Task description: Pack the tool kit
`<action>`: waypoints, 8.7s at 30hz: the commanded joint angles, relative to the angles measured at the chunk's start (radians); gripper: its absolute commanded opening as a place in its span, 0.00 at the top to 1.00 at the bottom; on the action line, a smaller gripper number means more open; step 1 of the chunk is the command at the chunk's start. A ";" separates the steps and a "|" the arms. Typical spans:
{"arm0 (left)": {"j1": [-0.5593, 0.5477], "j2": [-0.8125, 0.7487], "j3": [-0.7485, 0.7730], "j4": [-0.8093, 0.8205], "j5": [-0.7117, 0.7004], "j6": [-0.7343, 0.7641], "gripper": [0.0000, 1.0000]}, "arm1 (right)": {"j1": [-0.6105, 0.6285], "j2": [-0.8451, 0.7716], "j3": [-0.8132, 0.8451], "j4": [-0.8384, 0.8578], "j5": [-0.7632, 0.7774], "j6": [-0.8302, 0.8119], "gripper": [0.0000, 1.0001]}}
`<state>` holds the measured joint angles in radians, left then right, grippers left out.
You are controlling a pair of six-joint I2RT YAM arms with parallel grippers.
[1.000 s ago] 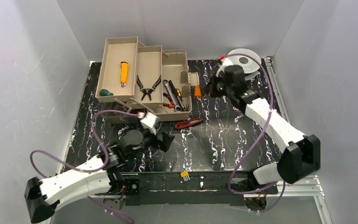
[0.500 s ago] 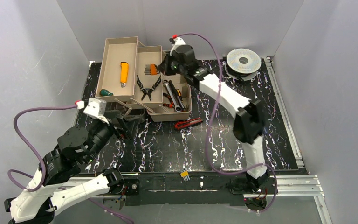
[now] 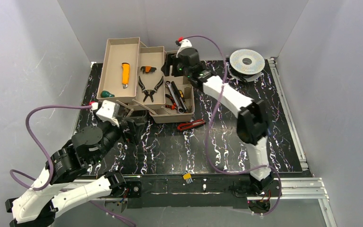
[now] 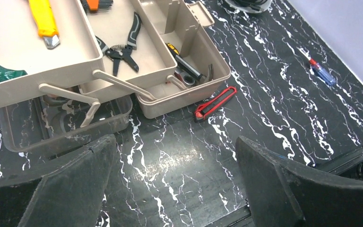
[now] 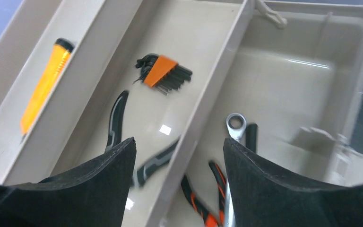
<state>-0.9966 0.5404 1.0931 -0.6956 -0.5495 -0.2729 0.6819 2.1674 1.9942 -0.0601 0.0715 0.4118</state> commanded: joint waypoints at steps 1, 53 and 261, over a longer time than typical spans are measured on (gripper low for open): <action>0.004 0.063 -0.028 0.028 0.034 0.000 0.02 | -0.030 -0.371 -0.188 0.065 -0.033 -0.126 0.25; 0.224 0.903 -0.284 0.823 0.521 0.045 0.02 | -0.127 -1.160 -1.429 0.116 0.215 0.050 0.29; 0.739 0.379 -0.208 0.601 0.418 -0.160 0.02 | -0.127 -1.328 -1.539 0.234 0.263 0.028 0.28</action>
<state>-0.2111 0.9924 1.0111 -0.1478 -0.0982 -0.4049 0.5575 0.9138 0.3943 0.1947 0.2962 0.4706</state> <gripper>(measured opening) 0.981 0.712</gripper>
